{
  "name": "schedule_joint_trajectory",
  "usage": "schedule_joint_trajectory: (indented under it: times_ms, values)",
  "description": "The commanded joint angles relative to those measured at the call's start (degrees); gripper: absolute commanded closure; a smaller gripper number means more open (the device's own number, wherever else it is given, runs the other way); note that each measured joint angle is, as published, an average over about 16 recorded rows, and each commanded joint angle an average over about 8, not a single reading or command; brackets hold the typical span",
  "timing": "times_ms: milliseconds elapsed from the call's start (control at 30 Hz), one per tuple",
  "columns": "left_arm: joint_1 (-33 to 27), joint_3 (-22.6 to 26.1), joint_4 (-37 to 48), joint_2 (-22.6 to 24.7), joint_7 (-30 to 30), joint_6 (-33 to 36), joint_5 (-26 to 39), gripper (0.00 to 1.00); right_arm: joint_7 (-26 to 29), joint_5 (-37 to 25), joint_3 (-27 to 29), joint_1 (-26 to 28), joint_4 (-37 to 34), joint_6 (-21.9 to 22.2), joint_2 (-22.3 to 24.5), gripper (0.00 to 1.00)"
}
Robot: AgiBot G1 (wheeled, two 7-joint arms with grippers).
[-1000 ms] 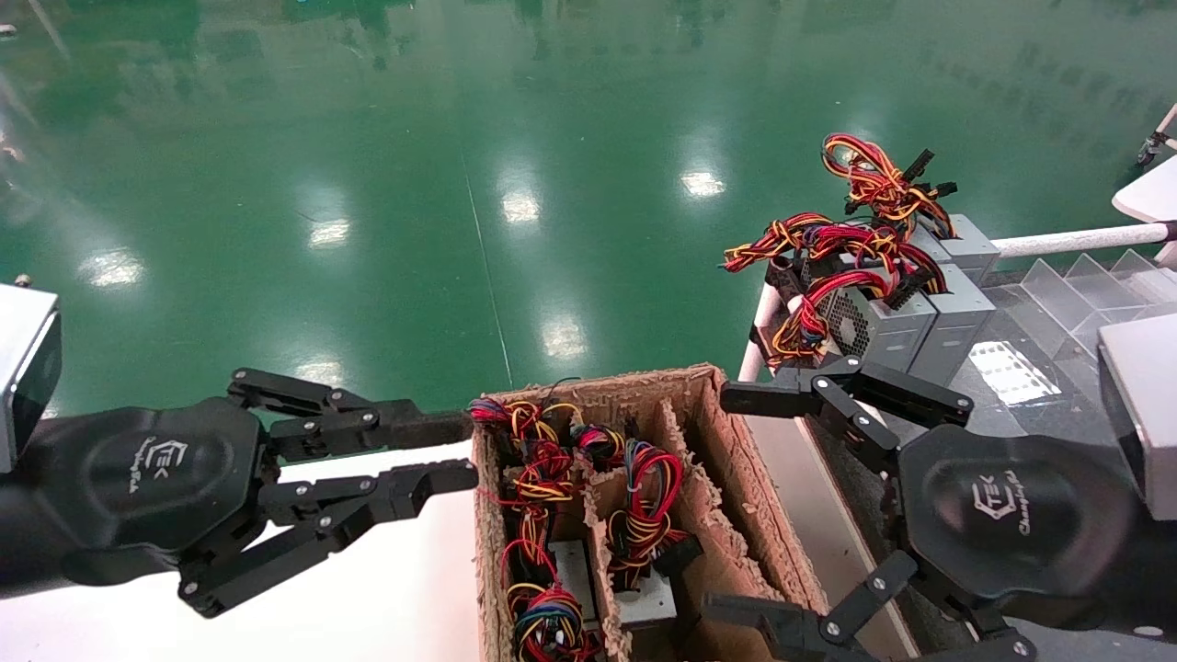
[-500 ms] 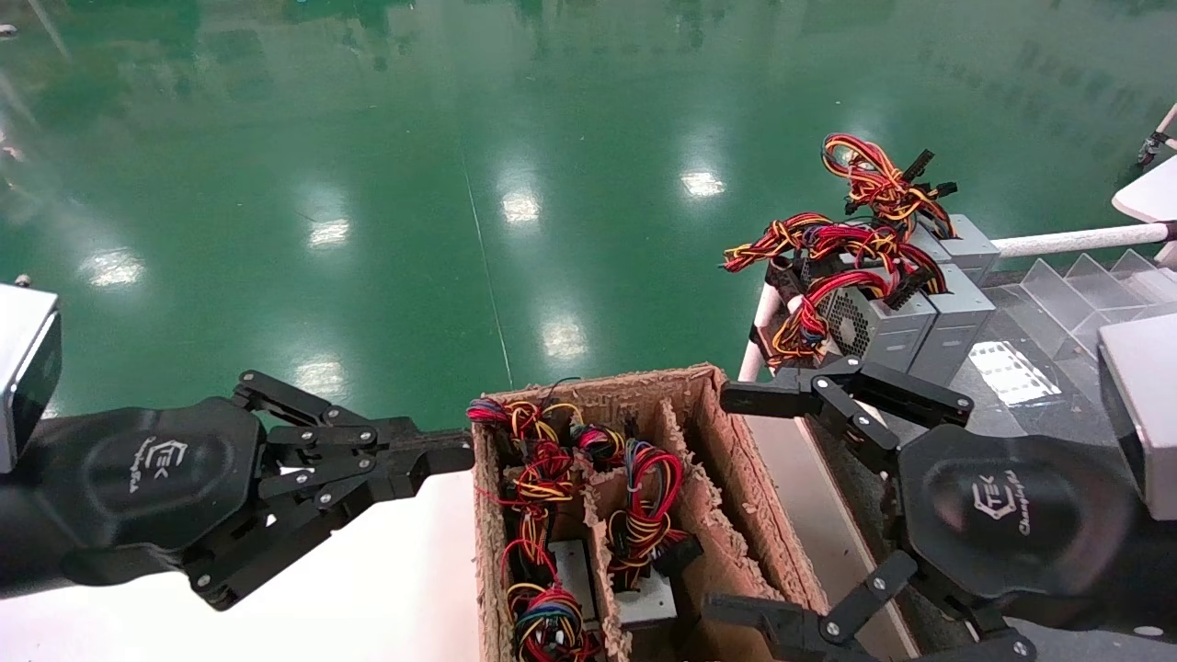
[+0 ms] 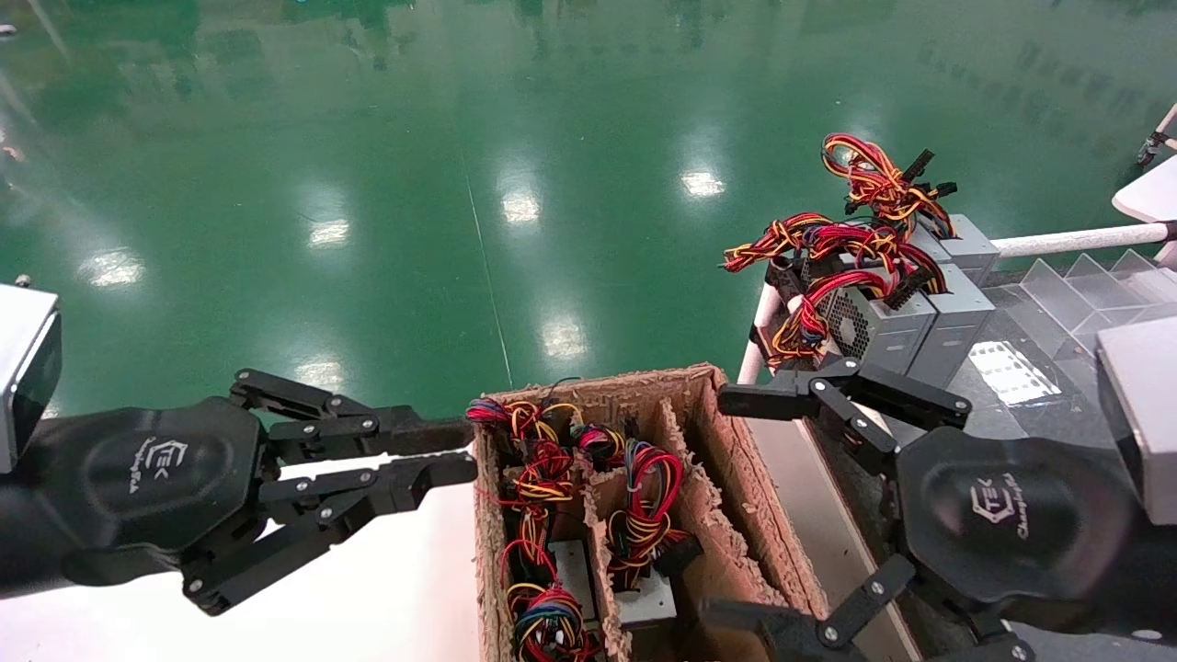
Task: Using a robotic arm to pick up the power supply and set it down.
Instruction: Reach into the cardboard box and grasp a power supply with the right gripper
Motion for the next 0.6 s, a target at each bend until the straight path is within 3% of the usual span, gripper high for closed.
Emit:
schedule_joint_trajectory:
  times_ms: [33, 200, 433, 600]
  values:
    - [0.00, 0.00, 0.00, 0.00, 0.00, 0.00, 0.00, 0.00, -0.05, -0.16, 0.01, -0.02, -0.08, 0.24, 0.03, 0.00]
    - [0.00, 0.00, 0.00, 0.00, 0.00, 0.00, 0.00, 0.00, 1.28, -4.60, -1.87, 1.31, -0.13, 2.38, -0.73, 0.00]
    - [0.00, 0.00, 0.00, 0.00, 0.00, 0.00, 0.00, 0.00, 5.88, -18.68, -8.32, 6.38, 0.52, 7.98, -5.22, 0.00]
    - [0.00, 0.00, 0.00, 0.00, 0.00, 0.00, 0.00, 0.00, 7.63, -27.81, -12.35, 8.20, -0.59, 12.55, -9.67, 0.60]
